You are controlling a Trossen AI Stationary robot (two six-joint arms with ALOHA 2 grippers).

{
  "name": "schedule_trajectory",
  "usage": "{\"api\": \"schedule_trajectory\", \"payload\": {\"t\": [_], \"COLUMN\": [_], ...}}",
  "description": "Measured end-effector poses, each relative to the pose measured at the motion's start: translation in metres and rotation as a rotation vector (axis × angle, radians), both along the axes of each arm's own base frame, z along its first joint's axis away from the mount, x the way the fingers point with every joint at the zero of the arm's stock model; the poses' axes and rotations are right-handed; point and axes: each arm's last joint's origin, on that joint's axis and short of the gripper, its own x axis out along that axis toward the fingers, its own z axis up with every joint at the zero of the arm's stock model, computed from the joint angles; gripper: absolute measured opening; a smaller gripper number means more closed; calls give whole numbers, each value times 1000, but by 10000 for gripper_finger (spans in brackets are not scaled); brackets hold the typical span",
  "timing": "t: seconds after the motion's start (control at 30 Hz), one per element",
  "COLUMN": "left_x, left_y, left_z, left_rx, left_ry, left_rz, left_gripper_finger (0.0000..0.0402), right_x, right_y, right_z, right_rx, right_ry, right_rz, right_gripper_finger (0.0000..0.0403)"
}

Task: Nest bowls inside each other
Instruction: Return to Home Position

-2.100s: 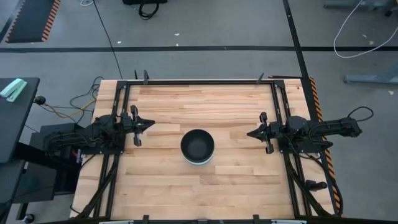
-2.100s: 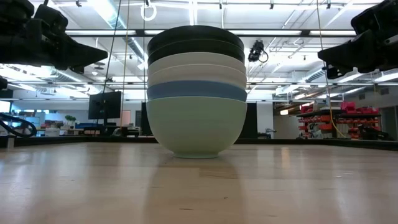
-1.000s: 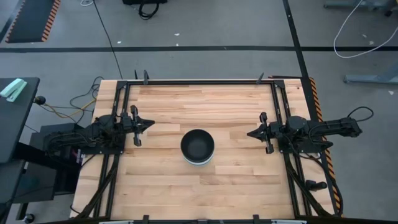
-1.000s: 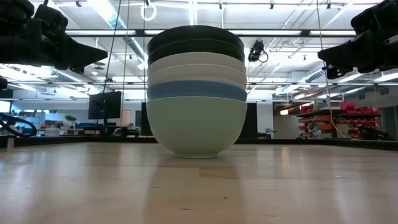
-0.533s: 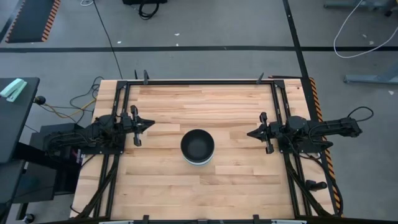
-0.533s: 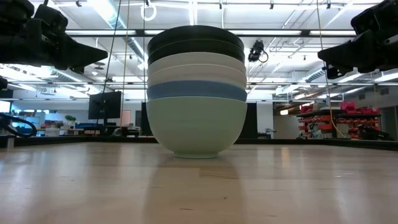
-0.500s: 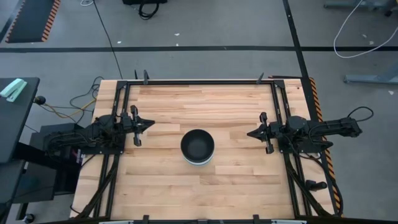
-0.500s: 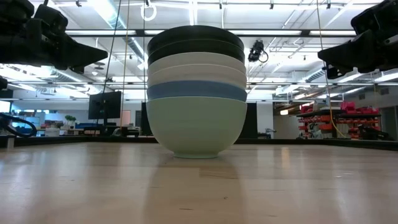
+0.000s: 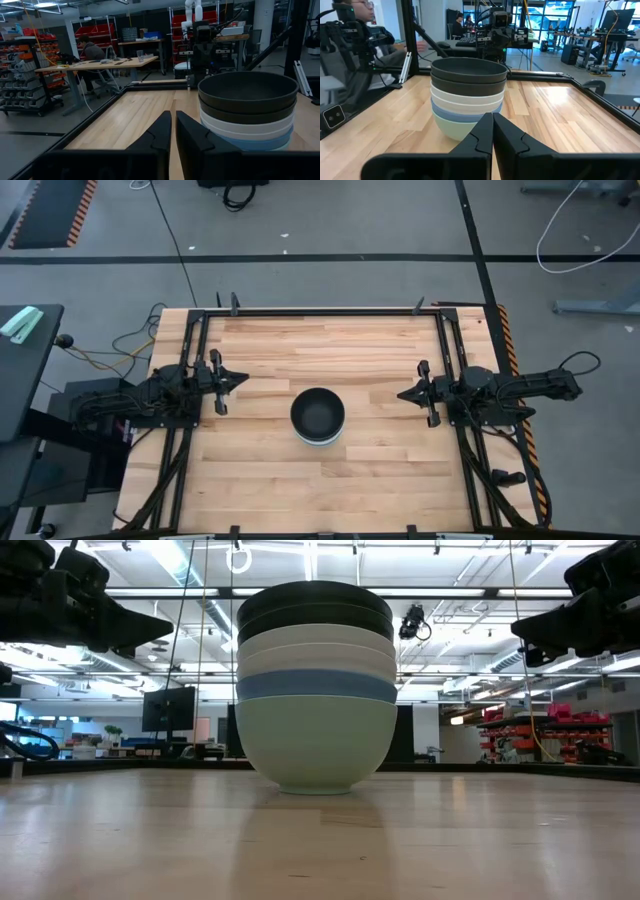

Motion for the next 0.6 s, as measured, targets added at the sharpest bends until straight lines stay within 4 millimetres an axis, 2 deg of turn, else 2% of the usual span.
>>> {"api": "schedule_trajectory", "payload": {"t": [0.6], "left_x": [0], "left_y": [0], "left_z": [0], "left_rx": [0], "left_ry": [0], "left_rz": [0], "left_gripper_finger": [26], "right_x": [0], "right_y": [0], "right_z": [0], "right_rx": [0], "right_ry": [0], "right_rz": [0], "right_gripper_finger": [17]}}
